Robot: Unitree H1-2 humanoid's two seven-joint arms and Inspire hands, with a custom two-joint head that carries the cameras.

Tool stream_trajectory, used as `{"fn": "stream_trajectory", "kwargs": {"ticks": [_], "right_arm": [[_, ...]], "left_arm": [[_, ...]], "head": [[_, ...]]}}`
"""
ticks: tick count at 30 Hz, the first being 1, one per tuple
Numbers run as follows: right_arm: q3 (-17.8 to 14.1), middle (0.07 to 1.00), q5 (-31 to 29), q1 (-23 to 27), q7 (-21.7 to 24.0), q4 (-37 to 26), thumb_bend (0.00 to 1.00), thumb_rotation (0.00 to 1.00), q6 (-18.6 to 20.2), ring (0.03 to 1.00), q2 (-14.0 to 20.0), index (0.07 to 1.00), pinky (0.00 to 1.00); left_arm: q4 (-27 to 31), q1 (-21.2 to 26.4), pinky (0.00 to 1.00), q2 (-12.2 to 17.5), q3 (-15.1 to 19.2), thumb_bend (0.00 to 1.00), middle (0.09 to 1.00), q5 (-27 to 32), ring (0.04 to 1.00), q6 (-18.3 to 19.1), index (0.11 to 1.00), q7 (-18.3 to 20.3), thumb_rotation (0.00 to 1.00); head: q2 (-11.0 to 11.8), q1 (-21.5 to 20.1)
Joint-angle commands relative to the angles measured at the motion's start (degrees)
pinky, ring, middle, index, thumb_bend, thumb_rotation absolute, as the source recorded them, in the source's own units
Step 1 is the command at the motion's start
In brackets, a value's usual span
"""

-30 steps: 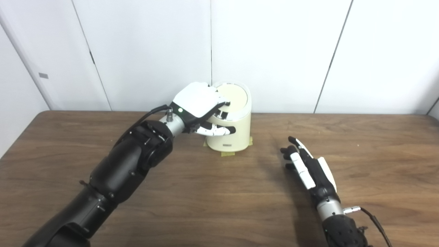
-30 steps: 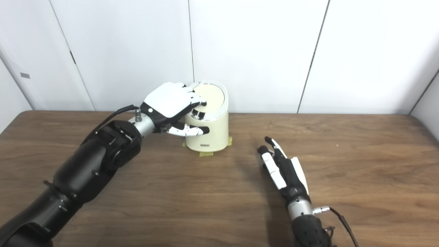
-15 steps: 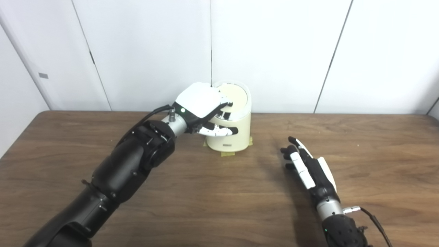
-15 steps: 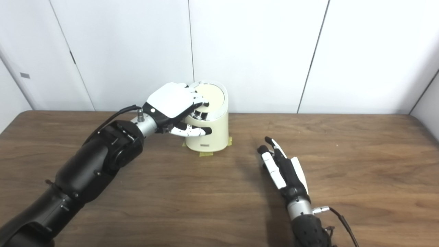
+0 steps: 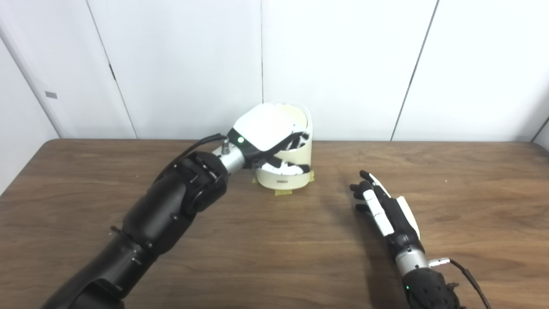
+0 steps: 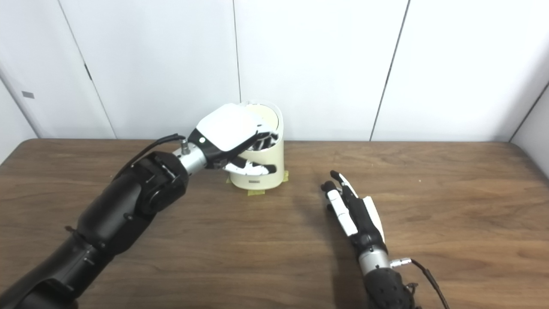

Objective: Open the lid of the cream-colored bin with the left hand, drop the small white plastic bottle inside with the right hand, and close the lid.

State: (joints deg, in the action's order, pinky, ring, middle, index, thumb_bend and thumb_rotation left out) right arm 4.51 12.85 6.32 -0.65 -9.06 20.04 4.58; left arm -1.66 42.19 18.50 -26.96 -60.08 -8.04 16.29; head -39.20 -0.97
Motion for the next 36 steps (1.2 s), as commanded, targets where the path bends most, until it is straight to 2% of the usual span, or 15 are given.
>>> {"fn": "stream_trajectory", "kwargs": {"ticks": [1,3,7,12,16,19,22,27,30,34,36], "right_arm": [[0.03,0.817,0.26,0.88,0.49,-0.19,0.46,1.0,0.51,0.831,0.33,0.923,0.77],[0.12,0.816,0.53,0.87,0.4,-0.12,0.46,1.0,0.52,0.829,0.39,0.922,0.77],[0.03,0.817,0.39,0.87,0.48,-0.11,0.46,1.0,0.68,0.828,0.32,0.924,0.76],[-0.19,0.816,-0.02,0.91,0.52,-0.08,0.46,1.0,0.34,0.826,0.31,0.923,0.75],[-0.4,0.815,-0.19,0.96,0.47,-0.28,0.46,1.0,0.6,0.829,0.16,0.922,0.76],[-0.71,0.815,-0.58,0.94,0.38,-0.62,0.45,1.0,0.87,0.83,-0.12,0.921,0.75],[-0.76,0.811,-0.44,0.98,0.15,-0.71,0.46,1.0,0.59,0.824,-0.11,0.919,0.74],[-1.77,0.811,-2.1,0.74,0.01,-0.98,0.46,0.97,0.1,0.82,-0.77,0.911,0.73],[-2.69,0.806,-3.23,0.56,-0.91,-0.82,0.45,0.93,-2.5,0.808,-1.64,0.893,0.7],[-4.53,0.794,-6.9,0.38,-1.12,-0.34,0.44,0.87,-7.31,0.782,-2.7,0.844,0.69],[-5.38,0.802,-9.38,0.44,-0.45,-0.26,0.45,0.86,-8.83,0.791,-2.84,0.834,0.71]], "left_arm": [[3.08,2.76,0.72,-0.14,2.18,0.51,0.787,0.79,0.807,0.64,0.785,-1.89,0.72],[4.82,2.48,0.74,-0.68,3.21,0.49,0.804,0.91,0.827,1.18,0.804,-0.86,0.75],[8.6,1.48,0.73,-1.62,5.39,0.5,0.803,1.63,0.827,2.39,0.794,-0.27,0.73],[13.09,-1.23,0.68,-2.8,8.89,0.47,0.805,2.97,0.801,4.34,0.784,-0.57,0.71],[15.69,-3.75,0.66,-3.44,11.49,0.47,0.822,4.78,0.791,5.98,0.798,-0.57,0.73],[18.9,-6.7,0.68,-3.94,13.72,0.46,0.825,7.73,0.81,8.25,0.809,0.65,0.8],[23.25,-11.1,0.7,-4.41,16.1,0.45,0.828,11.2,0.818,10.67,0.806,1.45,0.76],[29.1,-16.94,0.74,-4.78,19.14,0.44,0.849,18.54,0.853,15.91,0.82,5.27,0.75],[31.59,-20.63,0.75,-5.93,22.02,0.43,0.834,22.65,0.846,19.43,0.807,4.6,0.69],[31.15,-25.57,0.71,-6.53,25.74,0.37,0.818,26.67,0.809,18.91,0.792,1.15,0.62],[30.98,-27.95,0.7,-7.17,27.71,0.36,0.817,29.18,0.798,20.2,0.798,0.06,0.59]], "head": [[-0.05,-0.04],[-0.07,0.0],[-0.04,-0.11],[0.04,-0.23],[0.07,-0.31],[-0.01,-0.66],[-0.01,-0.66],[0.07,-1.07],[0.07,-1.07],[0.14,-1.16],[0.18,-1.17]]}}
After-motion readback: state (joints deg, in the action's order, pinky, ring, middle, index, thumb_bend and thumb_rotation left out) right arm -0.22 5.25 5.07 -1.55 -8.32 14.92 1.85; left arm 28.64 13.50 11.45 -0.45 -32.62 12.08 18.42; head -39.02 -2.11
